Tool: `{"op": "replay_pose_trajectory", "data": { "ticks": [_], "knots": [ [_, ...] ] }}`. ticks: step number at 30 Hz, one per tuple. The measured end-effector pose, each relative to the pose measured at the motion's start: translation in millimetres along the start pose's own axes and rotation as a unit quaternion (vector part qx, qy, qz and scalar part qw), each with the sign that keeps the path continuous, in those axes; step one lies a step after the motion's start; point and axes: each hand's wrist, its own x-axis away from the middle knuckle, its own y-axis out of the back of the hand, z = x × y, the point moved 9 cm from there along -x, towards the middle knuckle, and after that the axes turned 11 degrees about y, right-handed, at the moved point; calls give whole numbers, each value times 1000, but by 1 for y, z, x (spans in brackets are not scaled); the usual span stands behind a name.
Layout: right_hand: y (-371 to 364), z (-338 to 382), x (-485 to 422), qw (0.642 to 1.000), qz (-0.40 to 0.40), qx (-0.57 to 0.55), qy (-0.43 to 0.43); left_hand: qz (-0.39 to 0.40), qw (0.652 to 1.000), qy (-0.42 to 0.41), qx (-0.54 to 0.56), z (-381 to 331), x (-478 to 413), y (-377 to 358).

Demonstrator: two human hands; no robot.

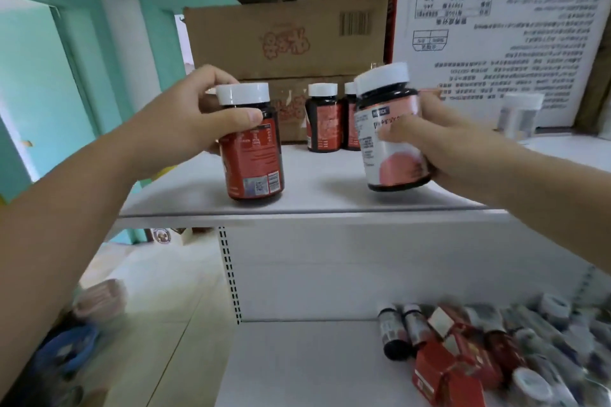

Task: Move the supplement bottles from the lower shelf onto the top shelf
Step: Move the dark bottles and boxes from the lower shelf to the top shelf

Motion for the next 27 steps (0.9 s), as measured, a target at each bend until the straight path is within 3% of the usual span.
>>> {"op": "replay_pose_trajectory", "data": {
  "ticks": [2,9,16,22,27],
  "knots": [
    [4,-11,-14,997,18,70,5,-5,1000,19,-17,13,-13,2],
    [6,-15,-61,988,95,105,54,15,998,25,-58,21,-37,-1],
    [32,-25,-71,979,92,171,65,52,992,8,-118,5,-75,-48],
    [51,-35,-70,980,71,173,73,27,974,-84,-208,-14,-94,-78],
    [53,-36,-68,979,68,173,86,16,973,-92,-213,-10,-110,-90]
  ]
}}
